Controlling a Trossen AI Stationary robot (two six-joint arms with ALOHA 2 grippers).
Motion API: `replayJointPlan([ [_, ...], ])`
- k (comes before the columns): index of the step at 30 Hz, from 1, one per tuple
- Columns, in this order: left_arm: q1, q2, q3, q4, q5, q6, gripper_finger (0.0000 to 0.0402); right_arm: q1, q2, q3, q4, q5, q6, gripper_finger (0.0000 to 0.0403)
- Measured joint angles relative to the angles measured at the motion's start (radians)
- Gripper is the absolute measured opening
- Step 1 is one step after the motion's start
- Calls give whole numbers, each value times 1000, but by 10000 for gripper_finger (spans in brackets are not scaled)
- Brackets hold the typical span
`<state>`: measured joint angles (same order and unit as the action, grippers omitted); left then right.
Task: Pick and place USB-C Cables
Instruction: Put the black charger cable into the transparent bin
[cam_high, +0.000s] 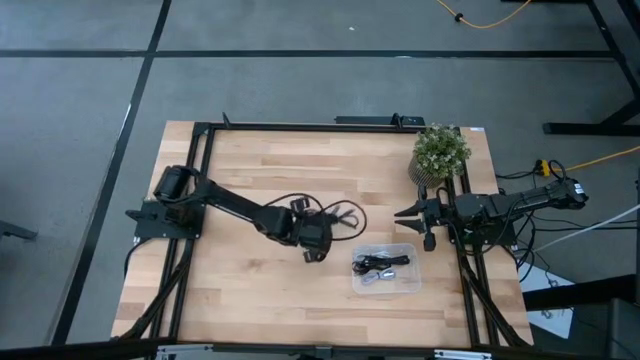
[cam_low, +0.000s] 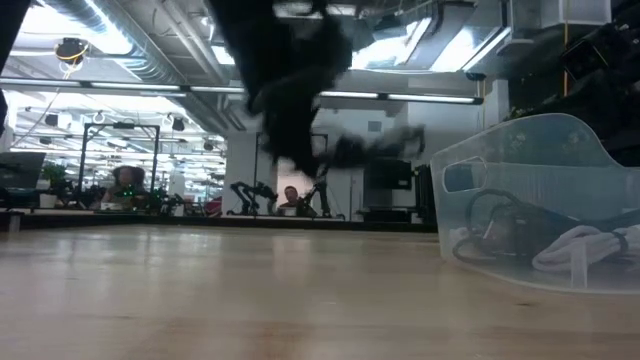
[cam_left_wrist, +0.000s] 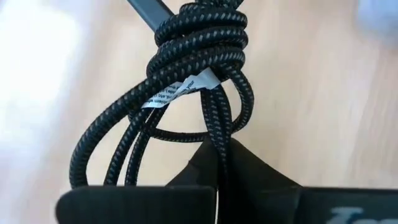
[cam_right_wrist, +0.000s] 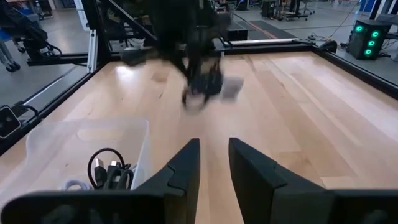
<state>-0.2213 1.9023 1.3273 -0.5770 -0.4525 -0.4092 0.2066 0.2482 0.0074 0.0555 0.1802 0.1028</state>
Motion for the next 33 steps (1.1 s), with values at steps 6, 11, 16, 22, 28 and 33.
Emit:
replayJointPlan([
  [6,-10,1,231,-239,-160,3,4,0,1,0,-1,-8,1,90],
  [11,-11,2,285,-94,-88,68,3,0,1,0,-1,-9,0,90],
  [16,-18,74,288,143,13,100,3,0,0,0,-1,-9,-2,90],
  [22,-40,189,326,337,116,107,3,0,-2,0,-1,-8,-6,90],
  [28,-71,322,506,308,171,105,3,0,-2,0,-2,-8,-19,90],
  [33,-88,382,639,181,183,97,3,0,-2,0,-1,-8,-23,90],
])
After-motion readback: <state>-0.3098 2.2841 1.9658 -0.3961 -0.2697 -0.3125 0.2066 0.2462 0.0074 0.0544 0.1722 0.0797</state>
